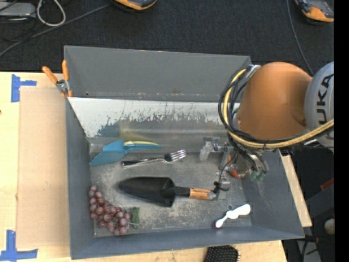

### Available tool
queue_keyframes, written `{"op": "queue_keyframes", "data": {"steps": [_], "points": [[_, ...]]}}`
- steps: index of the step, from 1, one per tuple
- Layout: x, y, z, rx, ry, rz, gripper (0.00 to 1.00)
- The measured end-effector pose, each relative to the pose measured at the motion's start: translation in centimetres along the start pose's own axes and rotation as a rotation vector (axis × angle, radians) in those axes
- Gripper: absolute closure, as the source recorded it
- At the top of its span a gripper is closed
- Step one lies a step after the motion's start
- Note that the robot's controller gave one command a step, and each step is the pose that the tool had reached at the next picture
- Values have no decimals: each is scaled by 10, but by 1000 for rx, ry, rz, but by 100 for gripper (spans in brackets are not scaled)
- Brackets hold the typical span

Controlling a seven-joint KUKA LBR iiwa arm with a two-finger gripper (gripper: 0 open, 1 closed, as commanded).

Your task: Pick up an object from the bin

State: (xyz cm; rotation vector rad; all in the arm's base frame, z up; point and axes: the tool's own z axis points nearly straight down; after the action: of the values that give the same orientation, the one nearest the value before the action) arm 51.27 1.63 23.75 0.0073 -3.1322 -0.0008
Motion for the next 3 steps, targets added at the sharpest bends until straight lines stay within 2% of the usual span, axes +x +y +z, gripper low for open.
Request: {"op": "queue_keyframes", "data": {"steps": [1, 2, 3], "points": [[-1, 0, -4, 0, -8, 0, 0], [3, 21, 63, 0, -11, -42, 0], [8, 34, 151, 2, -17, -213, 0]]}}
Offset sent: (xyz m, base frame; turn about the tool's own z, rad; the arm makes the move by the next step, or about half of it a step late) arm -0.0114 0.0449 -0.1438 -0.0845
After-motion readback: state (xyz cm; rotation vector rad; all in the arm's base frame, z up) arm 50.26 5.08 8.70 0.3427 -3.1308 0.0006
